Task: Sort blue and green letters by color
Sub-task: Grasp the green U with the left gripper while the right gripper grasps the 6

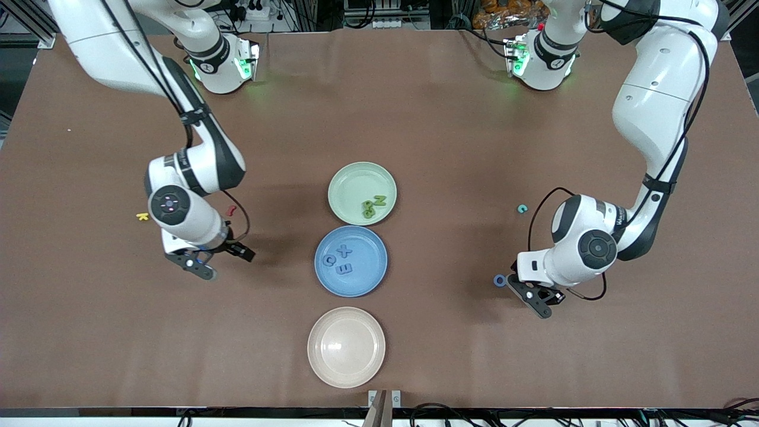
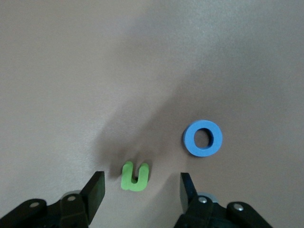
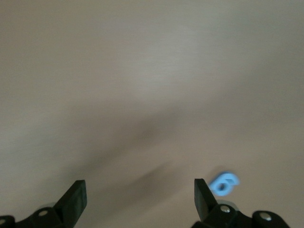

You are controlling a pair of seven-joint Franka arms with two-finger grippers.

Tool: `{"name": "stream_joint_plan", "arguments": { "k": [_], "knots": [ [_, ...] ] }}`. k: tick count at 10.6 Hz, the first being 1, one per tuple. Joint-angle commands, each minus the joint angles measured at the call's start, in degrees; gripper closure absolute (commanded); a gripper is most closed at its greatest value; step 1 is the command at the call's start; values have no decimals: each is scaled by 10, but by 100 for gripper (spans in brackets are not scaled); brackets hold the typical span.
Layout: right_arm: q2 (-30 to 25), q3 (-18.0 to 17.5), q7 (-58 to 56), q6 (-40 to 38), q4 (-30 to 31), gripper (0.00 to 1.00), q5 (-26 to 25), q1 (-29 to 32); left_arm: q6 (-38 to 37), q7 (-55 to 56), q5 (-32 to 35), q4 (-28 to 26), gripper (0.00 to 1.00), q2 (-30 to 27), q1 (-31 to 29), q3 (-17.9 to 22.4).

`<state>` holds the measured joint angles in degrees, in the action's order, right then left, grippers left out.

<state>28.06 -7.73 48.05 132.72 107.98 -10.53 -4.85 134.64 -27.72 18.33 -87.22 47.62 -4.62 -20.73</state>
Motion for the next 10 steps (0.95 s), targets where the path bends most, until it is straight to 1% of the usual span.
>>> {"name": "stream_joint_plan", "arguments": {
  "k": [1,2,3,4,5,6,7,9,10],
  "knots": [
    [-88,-10,68,9,120,0,0,54,-7,-49,-29,12,29,18,-5,1],
    [-101,-10,92,24,146,0,11,71,-6,-50,-29,12,33,19,-5,2],
    [-104,-10,126,52,165,0,28,77,-6,-55,-29,12,43,20,-5,3],
    [-102,-10,176,87,179,0,30,79,-5,-65,-29,12,58,20,-5,5],
    [-102,-10,206,110,193,0,30,80,-5,-58,-30,12,87,20,-5,5],
    [-103,-10,236,131,204,0,31,80,-3,-49,-27,10,98,16,-4,6],
    [-103,-10,271,147,210,0,30,80,3,-38,-23,10,100,11,1,5],
    [-100,-10,276,155,224,0,30,80,3,34,-22,5,100,1,10,-1],
    [-96,-9,277,182,240,0,30,80,-1,62,-22,-1,100,-13,16,-5]
  ]
}}
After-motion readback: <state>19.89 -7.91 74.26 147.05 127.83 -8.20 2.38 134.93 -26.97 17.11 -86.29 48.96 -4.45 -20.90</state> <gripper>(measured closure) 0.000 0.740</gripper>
